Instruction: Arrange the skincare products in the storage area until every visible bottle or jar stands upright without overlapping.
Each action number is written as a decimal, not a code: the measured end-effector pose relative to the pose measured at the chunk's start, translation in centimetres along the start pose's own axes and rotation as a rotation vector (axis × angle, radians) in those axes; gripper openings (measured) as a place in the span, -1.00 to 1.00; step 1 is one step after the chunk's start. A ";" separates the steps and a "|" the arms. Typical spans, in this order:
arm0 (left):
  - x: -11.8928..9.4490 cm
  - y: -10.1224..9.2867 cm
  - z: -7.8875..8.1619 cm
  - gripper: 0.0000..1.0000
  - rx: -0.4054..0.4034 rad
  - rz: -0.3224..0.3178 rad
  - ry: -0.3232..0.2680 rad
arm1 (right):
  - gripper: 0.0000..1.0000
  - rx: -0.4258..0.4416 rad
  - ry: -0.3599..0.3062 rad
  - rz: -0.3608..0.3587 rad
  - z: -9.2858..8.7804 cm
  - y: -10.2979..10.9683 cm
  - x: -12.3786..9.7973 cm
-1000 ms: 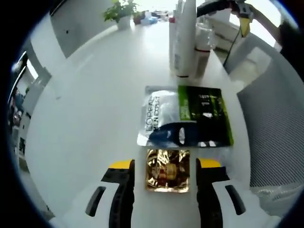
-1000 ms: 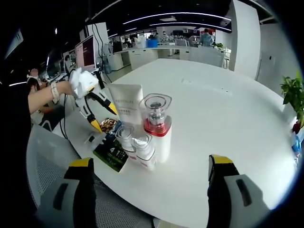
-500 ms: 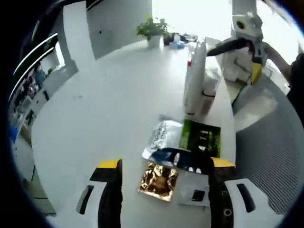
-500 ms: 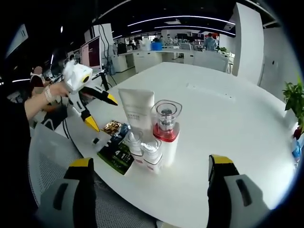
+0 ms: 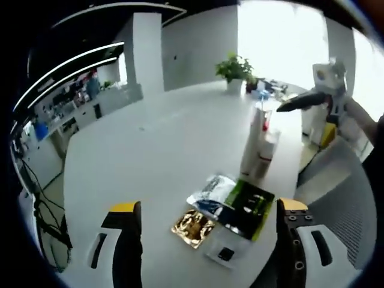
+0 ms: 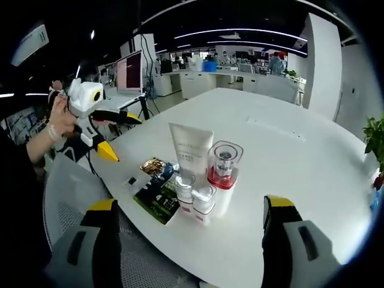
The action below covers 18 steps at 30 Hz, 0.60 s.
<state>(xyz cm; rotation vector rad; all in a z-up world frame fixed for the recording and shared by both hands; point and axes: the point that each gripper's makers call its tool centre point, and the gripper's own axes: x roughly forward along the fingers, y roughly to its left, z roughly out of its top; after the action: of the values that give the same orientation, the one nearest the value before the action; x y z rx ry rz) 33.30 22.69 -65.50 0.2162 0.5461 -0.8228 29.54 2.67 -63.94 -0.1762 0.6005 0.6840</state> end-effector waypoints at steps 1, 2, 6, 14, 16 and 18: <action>-0.3 -0.1 0.0 0.87 -0.010 0.010 -0.008 | 0.99 -0.001 -0.005 0.006 0.0 0.2 -0.2; -0.8 -0.1 -0.1 0.88 -0.026 0.029 -0.019 | 0.99 0.005 -0.016 0.009 0.1 0.4 -0.4; -2.2 -0.6 -0.5 0.95 -0.055 0.069 -0.038 | 0.99 -0.005 -0.028 0.040 -0.1 1.5 -1.4; -5.2 -2.4 -0.9 0.95 -0.108 0.161 -0.079 | 0.99 -0.005 -0.017 0.089 -1.3 3.3 -2.5; -5.8 -2.5 -0.9 0.95 -0.114 0.197 -0.094 | 0.99 -0.014 -0.013 0.089 -1.6 3.7 -2.7; -6.2 -2.6 -1.0 0.95 -0.114 0.217 -0.098 | 0.99 -0.011 -0.021 0.090 -1.6 3.8 -2.9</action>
<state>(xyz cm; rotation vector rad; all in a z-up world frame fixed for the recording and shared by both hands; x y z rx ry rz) 27.56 25.33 -62.95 0.1268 0.4669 -0.5868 24.52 3.48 -63.42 -0.1525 0.5875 0.7756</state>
